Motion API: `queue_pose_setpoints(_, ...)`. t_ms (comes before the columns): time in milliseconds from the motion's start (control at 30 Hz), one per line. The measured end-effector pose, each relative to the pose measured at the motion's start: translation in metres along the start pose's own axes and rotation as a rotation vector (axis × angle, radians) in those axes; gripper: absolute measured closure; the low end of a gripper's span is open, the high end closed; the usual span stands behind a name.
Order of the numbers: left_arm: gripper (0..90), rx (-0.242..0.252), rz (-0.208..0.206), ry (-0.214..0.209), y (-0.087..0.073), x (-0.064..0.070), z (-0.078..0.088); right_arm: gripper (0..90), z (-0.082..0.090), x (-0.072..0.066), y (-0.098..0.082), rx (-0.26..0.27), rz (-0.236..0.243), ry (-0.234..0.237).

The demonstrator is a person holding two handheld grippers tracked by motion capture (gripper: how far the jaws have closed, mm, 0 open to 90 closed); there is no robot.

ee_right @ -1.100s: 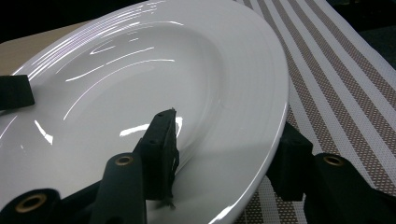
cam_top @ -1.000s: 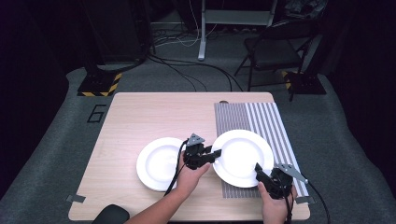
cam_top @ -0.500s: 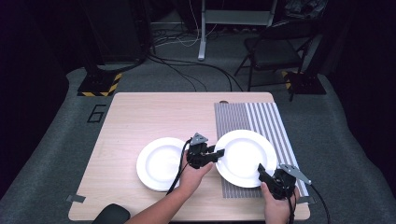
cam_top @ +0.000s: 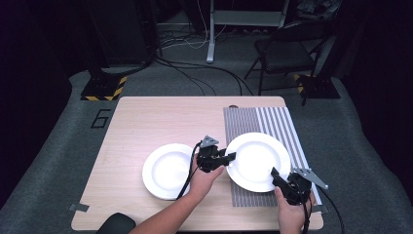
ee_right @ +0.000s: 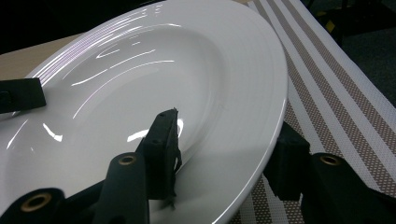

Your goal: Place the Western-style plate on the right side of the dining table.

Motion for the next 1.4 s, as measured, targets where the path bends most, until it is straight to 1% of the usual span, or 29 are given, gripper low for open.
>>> queue_pose_setpoints(100, 60.2, 0.005, 0.002, -0.004, 0.005, 0.000, -0.001, 51.1, 0.000, 0.001, 0.004, 0.006, 0.004, 0.001)
queue_pose_setpoints(233, 60.4, 0.000, 0.003, -0.004, 0.009, -0.001, -0.004, 51.4, -0.004, 0.003, 0.008, 0.009, -0.014, 0.011)
queue_pose_setpoints(333, 60.8, 0.003, 0.014, -0.003, 0.012, -0.004, -0.007, 51.4, -0.007, 0.003, 0.009, 0.003, -0.029, 0.020)
queue_pose_setpoints(433, 61.0, 0.000, 0.016, -0.010, 0.013, -0.007, -0.012, 51.9, -0.010, 0.005, 0.012, 0.003, -0.010, 0.018)
queue_pose_setpoints(533, 61.5, 0.004, 0.018, -0.011, 0.015, -0.008, -0.015, 51.9, -0.015, 0.008, 0.014, 0.003, -0.002, 0.015)
queue_pose_setpoints(567, 61.6, 0.002, 0.017, -0.006, 0.015, -0.009, -0.017, 51.9, -0.016, 0.010, 0.014, -0.001, 0.006, 0.016)
queue_pose_setpoints(633, 61.5, -0.007, 0.017, -0.003, 0.014, -0.011, -0.020, 52.0, -0.020, 0.012, 0.013, -0.008, 0.007, 0.018)
queue_pose_setpoints(700, 61.5, -0.010, 0.030, 0.001, 0.013, -0.014, -0.024, 52.1, -0.025, 0.014, 0.013, -0.017, 0.003, 0.020)
queue_pose_setpoints(733, 61.5, -0.016, 0.026, 0.002, 0.013, -0.015, -0.025, 52.1, -0.027, 0.015, 0.012, -0.024, 0.000, 0.019)
queue_pose_setpoints(767, 61.5, -0.010, 0.035, 0.005, 0.012, -0.015, -0.027, 52.2, -0.028, 0.015, 0.012, -0.024, 0.003, 0.021)
queue_pose_setpoints(867, 61.5, -0.011, 0.045, 0.011, 0.010, -0.016, -0.031, 53.2, -0.032, 0.018, 0.011, -0.033, -0.001, 0.011)
queue_pose_setpoints(933, 61.5, -0.020, 0.040, 0.012, 0.009, -0.018, -0.033, 53.6, -0.035, 0.019, 0.010, -0.032, -0.004, 0.011)
queue_pose_setpoints(1000, 61.5, -0.022, 0.048, 0.010, 0.008, -0.017, -0.036, 53.8, -0.036, 0.021, 0.008, -0.034, -0.005, 0.010)
queue_pose_setpoints(1100, 61.5, -0.029, 0.047, 0.011, 0.005, -0.017, -0.039, 53.9, -0.038, 0.024, 0.005, -0.040, -0.015, 0.009)
queue_pose_setpoints(1167, 61.5, -0.029, 0.030, 0.014, 0.004, -0.018, -0.041, 53.9, -0.039, 0.026, 0.003, -0.043, -0.019, 0.003)
queue_pose_setpoints(1200, 61.5, -0.033, 0.038, 0.013, 0.003, -0.017, -0.042, 53.9, -0.040, 0.028, 0.002, -0.044, -0.017, 0.000)
queue_pose_setpoints(1267, 61.5, -0.035, 0.030, 0.015, 0.002, -0.017, -0.044, 53.8, -0.041, 0.029, -0.001, -0.048, -0.017, -0.005)
queue_pose_setpoints(1333, 61.6, -0.038, 0.041, 0.011, 0.000, -0.017, -0.047, 53.9, -0.042, 0.032, -0.002, -0.049, -0.017, -0.004)
queue_pose_setpoints(1367, 61.5, -0.037, 0.035, 0.012, 0.000, -0.017, -0.048, 53.9, -0.043, 0.033, -0.002, -0.053, -0.017, -0.010)
queue_pose_setpoints(1400, 61.5, -0.037, 0.040, 0.012, 0.000, -0.017, -0.049, 53.9, -0.043, 0.034, -0.002, -0.053, -0.018, -0.009)
Point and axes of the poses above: each handheld gripper's, and its own axes: z roughly backward along the jaws, y roughly out of its top, x roughly to its right, the point moved 6 cm from there along -z, roughly forward along the jaws, and after that the axes turned 5 degrees about z, right-handed, at the moved point
